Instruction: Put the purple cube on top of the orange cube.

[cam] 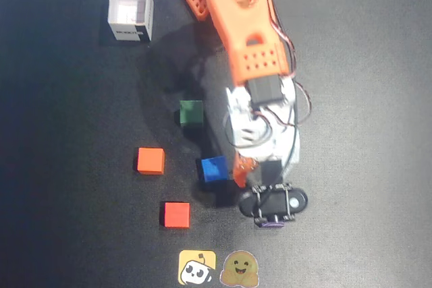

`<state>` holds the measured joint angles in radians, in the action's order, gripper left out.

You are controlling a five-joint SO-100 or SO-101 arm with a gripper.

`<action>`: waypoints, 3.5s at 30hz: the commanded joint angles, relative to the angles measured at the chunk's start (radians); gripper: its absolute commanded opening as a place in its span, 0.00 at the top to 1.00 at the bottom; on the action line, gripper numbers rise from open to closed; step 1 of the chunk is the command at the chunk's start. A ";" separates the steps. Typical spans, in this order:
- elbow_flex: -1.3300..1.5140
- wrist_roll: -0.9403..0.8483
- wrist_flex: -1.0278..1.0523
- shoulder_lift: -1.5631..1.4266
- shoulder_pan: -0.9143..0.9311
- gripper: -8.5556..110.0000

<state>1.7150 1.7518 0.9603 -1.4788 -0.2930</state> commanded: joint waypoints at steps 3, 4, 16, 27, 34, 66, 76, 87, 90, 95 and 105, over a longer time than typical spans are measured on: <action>-0.094 0.032 -0.035 0.041 -0.018 0.76; -0.107 0.037 -0.038 0.055 -0.020 0.76; -0.118 0.094 -0.132 0.138 -0.051 0.76; -0.092 0.107 -0.222 0.186 -0.054 0.76; -0.083 0.107 -0.278 0.230 -0.049 0.76; -0.017 0.146 -0.430 0.301 -0.020 0.89; -0.012 0.132 -0.359 0.199 0.012 0.88; 0.041 0.216 -0.037 -0.087 0.126 0.88; 0.123 0.183 -0.028 -0.186 0.178 0.88; 0.173 0.011 0.040 -0.282 0.282 0.88; 0.186 -0.199 0.201 -0.325 0.451 0.88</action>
<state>1.9037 1.5877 1.1351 -1.7549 0.1227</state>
